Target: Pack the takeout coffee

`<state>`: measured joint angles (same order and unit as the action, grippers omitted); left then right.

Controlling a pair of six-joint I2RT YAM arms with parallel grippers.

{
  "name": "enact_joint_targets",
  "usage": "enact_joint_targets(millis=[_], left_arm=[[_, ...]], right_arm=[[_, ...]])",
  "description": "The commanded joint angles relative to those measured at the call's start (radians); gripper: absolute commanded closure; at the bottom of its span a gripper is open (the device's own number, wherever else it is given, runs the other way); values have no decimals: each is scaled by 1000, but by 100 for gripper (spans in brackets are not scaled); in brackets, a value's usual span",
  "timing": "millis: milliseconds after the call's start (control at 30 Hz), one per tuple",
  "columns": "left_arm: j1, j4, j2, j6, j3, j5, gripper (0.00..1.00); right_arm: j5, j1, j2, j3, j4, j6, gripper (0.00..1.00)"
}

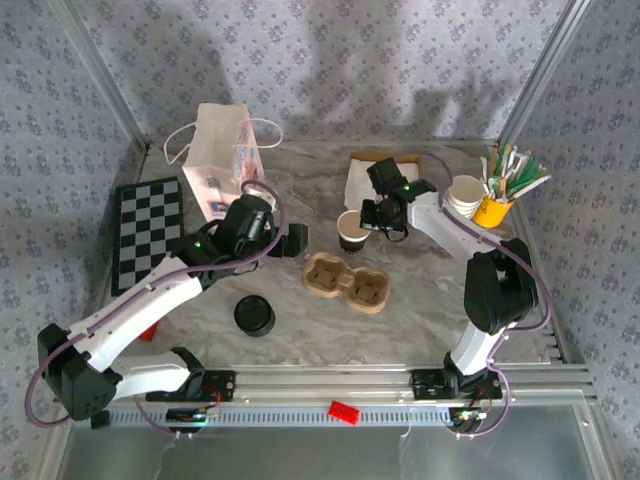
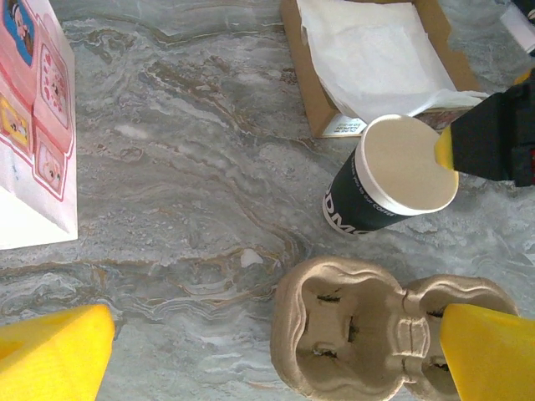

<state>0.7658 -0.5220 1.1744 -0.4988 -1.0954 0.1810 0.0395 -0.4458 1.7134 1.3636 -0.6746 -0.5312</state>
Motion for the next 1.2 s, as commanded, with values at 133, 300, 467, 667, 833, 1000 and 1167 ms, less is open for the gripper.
enact_joint_targets(millis=[133,300,467,667,833,1000,1167], left_arm=[[-8,11,10,-10,-4,18,0],[-8,3,9,-9,-8,12,0],[-11,3,6,-10,-12,11,0],[-13,-26,-8,-12,-24,5,0],[-15,-102,-53,-17,-38,3,0],[-35,-243,-122,-52,-43,5,0],[-83,-375,-208,-104,-23,19,0]], right_arm=[[-22,-5,24,-24,25,16,91],[-18,-5,16,-15,17,17,81],[-13,-11,-9,23,-7,19,68],[-38,-14,-54,60,-68,36,58],[-82,-54,-116,91,-130,98,48],[-90,-166,-155,121,-173,175,40],[-56,-311,-172,119,-157,237,29]])
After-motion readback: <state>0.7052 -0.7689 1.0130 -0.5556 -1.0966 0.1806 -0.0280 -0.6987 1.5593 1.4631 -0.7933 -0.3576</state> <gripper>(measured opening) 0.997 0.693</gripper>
